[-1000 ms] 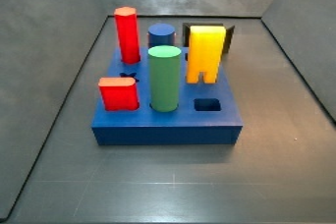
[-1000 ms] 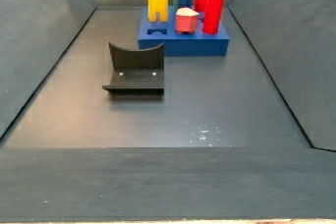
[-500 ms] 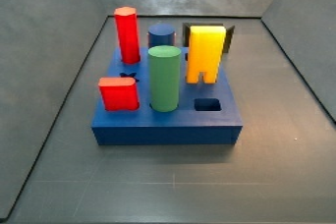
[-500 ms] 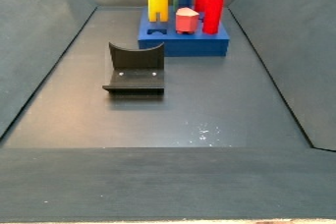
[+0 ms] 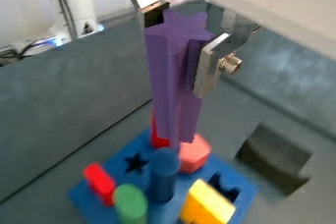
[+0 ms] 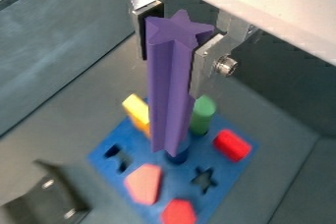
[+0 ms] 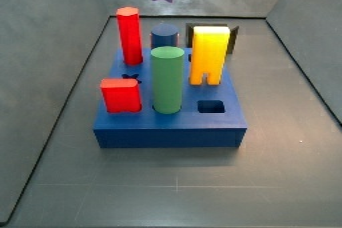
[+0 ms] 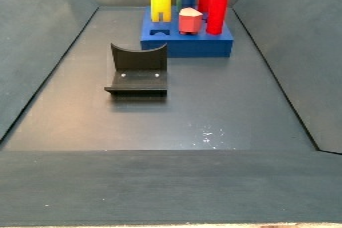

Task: Pick up the star object. Move up. Place the star object on the fixture. Regrasp the star object. Move to above the board. Insert the star object.
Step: Move to above the board, then insert the star object.

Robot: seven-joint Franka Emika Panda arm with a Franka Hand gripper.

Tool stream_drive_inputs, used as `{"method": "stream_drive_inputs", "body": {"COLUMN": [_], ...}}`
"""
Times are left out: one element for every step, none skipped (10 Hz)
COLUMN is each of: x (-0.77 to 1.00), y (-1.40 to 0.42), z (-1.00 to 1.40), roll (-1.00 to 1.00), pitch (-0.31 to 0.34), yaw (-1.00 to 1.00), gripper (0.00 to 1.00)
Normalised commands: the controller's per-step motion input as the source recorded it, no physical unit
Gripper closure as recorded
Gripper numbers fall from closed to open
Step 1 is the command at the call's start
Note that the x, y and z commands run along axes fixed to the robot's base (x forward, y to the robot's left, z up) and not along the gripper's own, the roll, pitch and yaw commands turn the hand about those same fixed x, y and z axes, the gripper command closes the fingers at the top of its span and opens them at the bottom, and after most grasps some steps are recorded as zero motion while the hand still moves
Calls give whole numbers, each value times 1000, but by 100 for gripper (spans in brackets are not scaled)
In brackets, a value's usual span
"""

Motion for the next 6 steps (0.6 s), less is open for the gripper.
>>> {"method": "stream_drive_inputs", "body": {"x": [-74, -59, -49, -800, -860, -931], "y": [-12, -2, 9, 0, 43, 109], "z": [10, 10, 5, -463, -491, -526], "roll": [-538, -315, -220, -194, -201, -229], "pitch": [-27, -33, -31, 309, 261, 189], "yaw": [-41, -22, -19, 0, 0, 0], "gripper": [100, 100, 100, 100, 100, 100]}}
